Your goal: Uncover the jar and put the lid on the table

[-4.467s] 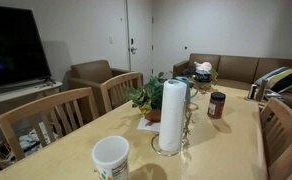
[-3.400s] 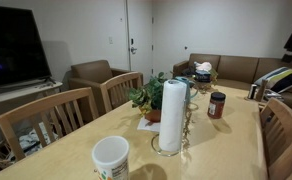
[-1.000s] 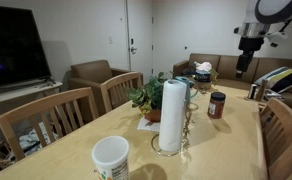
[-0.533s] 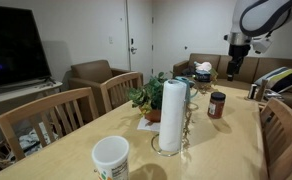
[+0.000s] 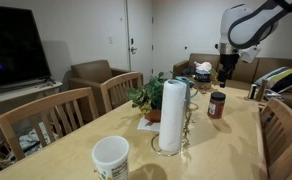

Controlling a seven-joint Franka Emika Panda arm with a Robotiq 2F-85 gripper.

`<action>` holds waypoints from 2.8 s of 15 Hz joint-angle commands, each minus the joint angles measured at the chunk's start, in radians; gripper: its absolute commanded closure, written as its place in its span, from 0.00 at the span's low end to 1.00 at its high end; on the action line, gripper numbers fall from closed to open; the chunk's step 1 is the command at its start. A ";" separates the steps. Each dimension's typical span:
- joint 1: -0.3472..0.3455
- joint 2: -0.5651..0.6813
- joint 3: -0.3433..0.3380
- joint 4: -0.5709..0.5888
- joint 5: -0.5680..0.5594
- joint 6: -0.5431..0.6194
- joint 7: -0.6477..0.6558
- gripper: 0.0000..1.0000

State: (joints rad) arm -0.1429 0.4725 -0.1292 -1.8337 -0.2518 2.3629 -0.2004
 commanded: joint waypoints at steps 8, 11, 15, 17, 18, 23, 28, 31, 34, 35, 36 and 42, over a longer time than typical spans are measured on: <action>0.017 0.030 -0.001 0.019 -0.028 -0.002 0.047 0.00; 0.017 0.030 -0.001 0.019 -0.028 -0.002 0.047 0.00; 0.020 0.063 -0.002 0.043 -0.028 -0.020 0.050 0.00; 0.018 0.080 0.004 0.051 -0.022 -0.025 0.039 0.00; 0.017 0.088 0.006 0.052 -0.021 -0.023 0.037 0.00; 0.020 0.131 0.006 0.079 -0.025 -0.023 0.038 0.00; 0.019 0.173 0.007 0.129 -0.026 -0.015 0.030 0.00; 0.019 0.201 0.007 0.167 -0.026 -0.026 0.026 0.00; 0.018 0.230 0.009 0.204 -0.026 -0.024 0.018 0.00; 0.018 0.240 0.009 0.217 -0.024 -0.031 0.017 0.00; 0.017 0.248 0.010 0.228 -0.025 -0.032 0.012 0.00; 0.022 0.290 0.005 0.277 -0.029 -0.084 0.000 0.00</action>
State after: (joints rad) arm -0.1235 0.7406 -0.1226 -1.6062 -0.2805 2.3402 -0.1767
